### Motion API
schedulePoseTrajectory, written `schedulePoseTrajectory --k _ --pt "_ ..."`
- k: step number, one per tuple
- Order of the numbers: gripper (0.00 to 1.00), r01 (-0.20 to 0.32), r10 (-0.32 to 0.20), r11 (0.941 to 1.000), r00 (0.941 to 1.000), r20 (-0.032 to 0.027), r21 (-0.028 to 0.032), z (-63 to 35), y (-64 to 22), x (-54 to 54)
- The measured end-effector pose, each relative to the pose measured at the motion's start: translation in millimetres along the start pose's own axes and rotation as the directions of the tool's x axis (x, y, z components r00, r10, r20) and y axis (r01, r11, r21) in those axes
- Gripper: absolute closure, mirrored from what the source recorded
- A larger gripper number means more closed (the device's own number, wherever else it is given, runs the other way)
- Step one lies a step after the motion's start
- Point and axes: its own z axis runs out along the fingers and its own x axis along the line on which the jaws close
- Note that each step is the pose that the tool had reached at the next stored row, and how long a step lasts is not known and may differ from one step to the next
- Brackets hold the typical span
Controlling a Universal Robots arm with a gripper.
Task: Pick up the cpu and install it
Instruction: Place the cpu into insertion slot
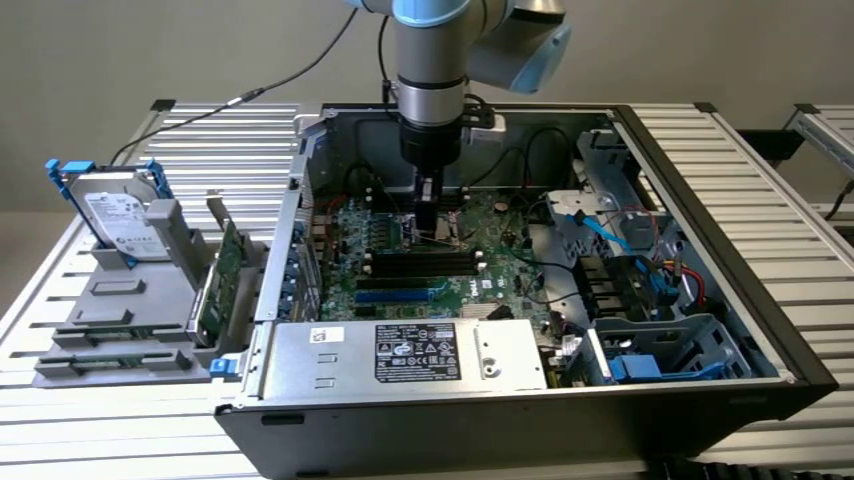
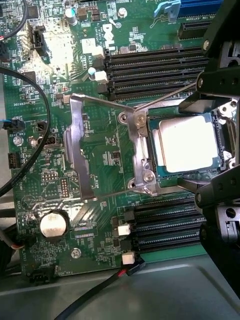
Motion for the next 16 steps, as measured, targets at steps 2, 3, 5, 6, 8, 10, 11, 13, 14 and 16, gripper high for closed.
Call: schedulePoseTrajectory --k 2,3,5,6,8,10,11,13,14,16 --pt "0.37 0.008 -0.008 1.0 1.0 -0.0002 -0.0006 0.1 0.4 0.1" --pt "0.37 0.013 -0.013 0.9999 0.9999 -0.0002 -0.001 0.1 0.4 0.1" --pt "0.37 0.024 -0.024 0.9997 0.9997 -0.0003 -0.002 0.2 0.5 0.1" --pt "0.37 0.03 -0.03 0.9996 0.9996 -0.0005 -0.0027 0.3 0.5 0.2" --pt "0.37 0.043 -0.043 0.9991 0.9991 -0.0007 -0.0039 0.5 0.4 0.2" --pt "0.37 0.059 -0.059 0.9982 0.9982 -0.0011 -0.0054 0.8 0.5 0.2" --pt "0.37 0.068 -0.068 0.9976 0.9977 -0.0015 -0.0062 1.0 0.4 0.2" --pt "0.37 0.086 -0.086 0.9962 0.9963 -0.0018 -0.0077 1.4 0.4 0.2" --pt "0.37 0.095 -0.095 0.9954 0.9954 -0.0021 -0.0084 1.6 0.4 0.3" --pt "0.37 0.111 -0.111 0.9937 0.9938 -0.0023 -0.0097 1.8 0.4 0.3"
